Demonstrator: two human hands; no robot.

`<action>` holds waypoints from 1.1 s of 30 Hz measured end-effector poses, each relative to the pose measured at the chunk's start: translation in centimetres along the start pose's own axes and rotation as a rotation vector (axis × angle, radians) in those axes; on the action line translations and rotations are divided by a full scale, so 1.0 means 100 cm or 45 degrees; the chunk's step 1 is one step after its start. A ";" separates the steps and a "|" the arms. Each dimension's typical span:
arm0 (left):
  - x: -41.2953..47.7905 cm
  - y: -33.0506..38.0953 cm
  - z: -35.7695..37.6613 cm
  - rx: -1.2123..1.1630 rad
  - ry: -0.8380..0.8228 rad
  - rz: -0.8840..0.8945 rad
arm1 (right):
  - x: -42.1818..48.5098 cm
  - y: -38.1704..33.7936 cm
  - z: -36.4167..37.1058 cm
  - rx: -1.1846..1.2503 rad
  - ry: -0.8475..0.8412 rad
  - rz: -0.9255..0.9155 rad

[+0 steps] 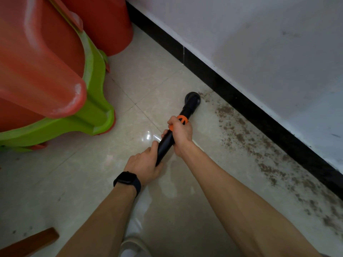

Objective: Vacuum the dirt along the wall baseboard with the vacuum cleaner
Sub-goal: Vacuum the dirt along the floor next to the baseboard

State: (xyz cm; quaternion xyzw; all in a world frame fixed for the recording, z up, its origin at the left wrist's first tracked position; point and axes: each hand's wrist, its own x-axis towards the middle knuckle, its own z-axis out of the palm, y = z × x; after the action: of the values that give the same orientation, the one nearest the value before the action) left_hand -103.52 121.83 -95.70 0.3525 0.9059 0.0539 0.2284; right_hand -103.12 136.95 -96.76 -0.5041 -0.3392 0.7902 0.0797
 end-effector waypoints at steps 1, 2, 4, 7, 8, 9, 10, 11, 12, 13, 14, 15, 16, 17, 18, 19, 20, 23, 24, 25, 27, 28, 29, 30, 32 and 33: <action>0.001 0.002 0.000 0.000 -0.006 0.019 | 0.000 0.000 -0.004 0.005 0.018 -0.005; 0.002 0.004 0.001 0.002 -0.019 0.044 | 0.000 0.001 -0.009 0.015 0.046 -0.013; 0.002 0.009 0.004 0.015 -0.055 0.093 | 0.000 0.003 -0.020 0.046 0.098 -0.033; 0.004 0.014 0.008 0.024 -0.082 0.115 | 0.000 0.003 -0.029 0.074 0.123 -0.049; 0.004 0.014 0.008 0.012 -0.080 0.107 | 0.001 0.002 -0.028 0.067 0.126 -0.051; 0.005 0.013 0.008 -0.002 -0.073 0.094 | 0.002 0.001 -0.026 0.058 0.123 -0.050; 0.006 0.012 0.008 -0.015 -0.063 0.077 | 0.004 0.000 -0.023 0.050 0.110 -0.046; 0.006 0.010 0.007 -0.025 -0.052 0.057 | 0.005 -0.001 -0.019 0.042 0.088 -0.037; 0.006 0.009 0.006 -0.032 -0.041 0.036 | 0.006 -0.002 -0.014 0.030 0.063 -0.029; 0.007 0.007 0.005 -0.037 -0.030 0.014 | 0.008 -0.003 -0.010 0.010 0.042 -0.023; 0.008 0.006 0.004 -0.042 -0.019 -0.007 | 0.009 -0.004 -0.005 -0.016 0.026 -0.021; 0.009 0.005 0.002 -0.046 -0.009 -0.025 | 0.010 -0.005 -0.001 -0.039 0.013 -0.022; 0.010 0.004 0.001 -0.050 0.000 -0.039 | 0.011 -0.007 0.002 -0.052 0.003 -0.022; 0.012 0.003 -0.001 -0.051 0.006 -0.042 | 0.011 -0.009 0.004 -0.052 -0.004 -0.021; 0.013 0.003 -0.002 -0.047 0.010 -0.035 | 0.011 -0.011 0.004 -0.041 -0.007 -0.020; 0.015 0.004 -0.003 -0.041 0.015 -0.020 | 0.012 -0.013 0.002 -0.026 -0.004 -0.019; 0.016 0.006 -0.004 -0.035 0.016 -0.002 | 0.012 -0.015 -0.001 -0.010 0.006 -0.020; 0.022 0.018 -0.003 0.007 0.003 0.059 | 0.013 -0.020 -0.015 0.052 0.036 -0.043; 0.024 0.023 -0.002 0.026 -0.006 0.081 | 0.013 -0.022 -0.021 0.076 0.044 -0.053; 0.026 0.028 0.000 0.046 -0.014 0.104 | 0.014 -0.024 -0.026 0.099 0.051 -0.063; 0.029 0.035 0.003 0.089 -0.022 0.144 | 0.015 -0.027 -0.034 0.150 0.061 -0.076; 0.031 0.038 0.005 0.102 -0.020 0.156 | 0.016 -0.029 -0.036 0.178 0.063 -0.075; 0.032 0.039 0.006 0.110 -0.014 0.160 | 0.017 -0.029 -0.037 0.203 0.064 -0.071; 0.034 0.040 0.006 0.115 -0.007 0.158 | 0.018 -0.031 -0.037 0.218 0.064 -0.066; 0.037 0.042 0.006 0.124 0.007 0.147 | 0.021 -0.033 -0.036 0.223 0.054 -0.065; 0.038 0.042 0.006 0.129 0.015 0.143 | 0.022 -0.034 -0.035 0.218 0.049 -0.069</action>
State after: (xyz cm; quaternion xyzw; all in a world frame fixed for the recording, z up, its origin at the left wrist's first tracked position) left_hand -103.16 127.48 -96.57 0.4135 0.8876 0.0228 0.2016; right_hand -101.97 142.13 -97.22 -0.5014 -0.2824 0.8040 0.1501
